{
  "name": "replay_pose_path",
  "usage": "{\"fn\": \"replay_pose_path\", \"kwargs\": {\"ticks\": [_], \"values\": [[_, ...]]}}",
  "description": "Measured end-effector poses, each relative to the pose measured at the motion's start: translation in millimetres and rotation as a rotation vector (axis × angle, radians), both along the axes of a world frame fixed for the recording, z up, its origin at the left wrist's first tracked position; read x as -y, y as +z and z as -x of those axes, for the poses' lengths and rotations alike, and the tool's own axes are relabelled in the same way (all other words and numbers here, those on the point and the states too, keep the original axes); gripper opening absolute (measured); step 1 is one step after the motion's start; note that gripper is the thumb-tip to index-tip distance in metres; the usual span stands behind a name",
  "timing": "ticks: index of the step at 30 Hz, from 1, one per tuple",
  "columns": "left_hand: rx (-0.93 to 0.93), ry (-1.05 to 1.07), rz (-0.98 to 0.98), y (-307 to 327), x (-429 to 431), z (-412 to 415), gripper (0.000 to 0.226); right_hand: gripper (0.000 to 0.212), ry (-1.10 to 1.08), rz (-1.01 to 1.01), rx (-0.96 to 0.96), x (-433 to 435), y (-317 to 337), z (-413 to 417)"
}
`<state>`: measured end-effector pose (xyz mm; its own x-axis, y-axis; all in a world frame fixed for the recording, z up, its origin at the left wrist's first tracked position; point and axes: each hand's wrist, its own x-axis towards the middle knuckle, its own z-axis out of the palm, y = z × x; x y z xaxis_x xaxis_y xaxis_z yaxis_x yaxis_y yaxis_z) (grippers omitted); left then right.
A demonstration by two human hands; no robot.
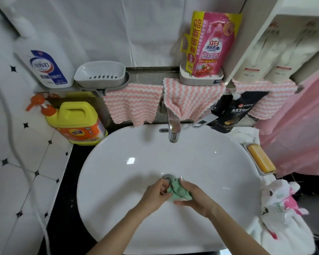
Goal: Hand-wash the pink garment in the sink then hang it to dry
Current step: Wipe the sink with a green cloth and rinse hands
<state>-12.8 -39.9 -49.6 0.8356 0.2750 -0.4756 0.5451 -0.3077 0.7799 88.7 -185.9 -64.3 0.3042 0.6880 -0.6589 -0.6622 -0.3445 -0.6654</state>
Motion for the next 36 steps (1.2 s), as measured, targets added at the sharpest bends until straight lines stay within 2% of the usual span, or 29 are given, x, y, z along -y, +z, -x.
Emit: {"fn": "replay_pose_path", "kwargs": {"ticks": [2,3,6,7,9,10,13,15,17,19,20,23,26,30,33,36], "values": [[0.028,0.04,-0.017,1,7,-5,0.016,0.054,-0.112,-0.04,-0.118,-2,1,6],[0.048,0.076,-0.035,2,12,-8,0.016,0.053,-0.185,-0.076,-0.168,-5,1,10],[0.164,0.251,-0.074,6,31,-11,0.01,0.038,-0.417,-0.115,-0.23,-12,0,19],[0.185,0.253,-0.117,6,37,-12,0.006,0.032,-0.494,-0.097,-0.218,-14,-4,20],[0.174,0.087,-0.276,6,46,-9,0.016,0.017,-0.617,-0.04,-0.182,-18,-11,21],[0.162,-0.025,-0.357,5,48,-6,0.023,0.018,-0.643,-0.021,-0.165,-19,-13,21],[0.154,-0.31,-0.439,-3,47,0,0.035,0.026,-0.559,0.06,-0.13,-14,-14,19],[0.136,-0.412,-0.344,-9,39,0,0.035,0.012,-0.511,0.137,-0.103,-8,-16,16],[0.095,-0.176,-0.166,-15,23,-5,0.026,0.013,-0.57,0.222,-0.094,-2,-20,12],[0.033,0.006,-0.304,-34,1,-12,0.026,0.015,-0.689,0.294,-0.113,5,-25,7],[-0.025,-0.066,-0.434,-44,-9,-14,0.033,0.014,-0.729,0.32,-0.119,8,-27,6],[-0.171,-0.371,-0.636,-73,-21,-22,0.055,0.014,-0.723,0.328,-0.141,20,-31,6],[-0.241,-0.457,-0.676,-84,-18,-34,0.061,0.021,-0.727,0.271,-0.198,27,-34,11],[-0.296,-0.536,-0.75,-95,-13,-51,0.056,0.039,-0.73,0.176,-0.288,33,-37,14],[-0.278,-0.484,-0.7,-96,-11,-57,0.05,0.047,-0.657,0.101,-0.349,30,-35,15],[-0.131,-0.252,-0.602,-86,-14,-51,0.034,0.051,-0.604,0.062,-0.375,19,-30,13]]}}
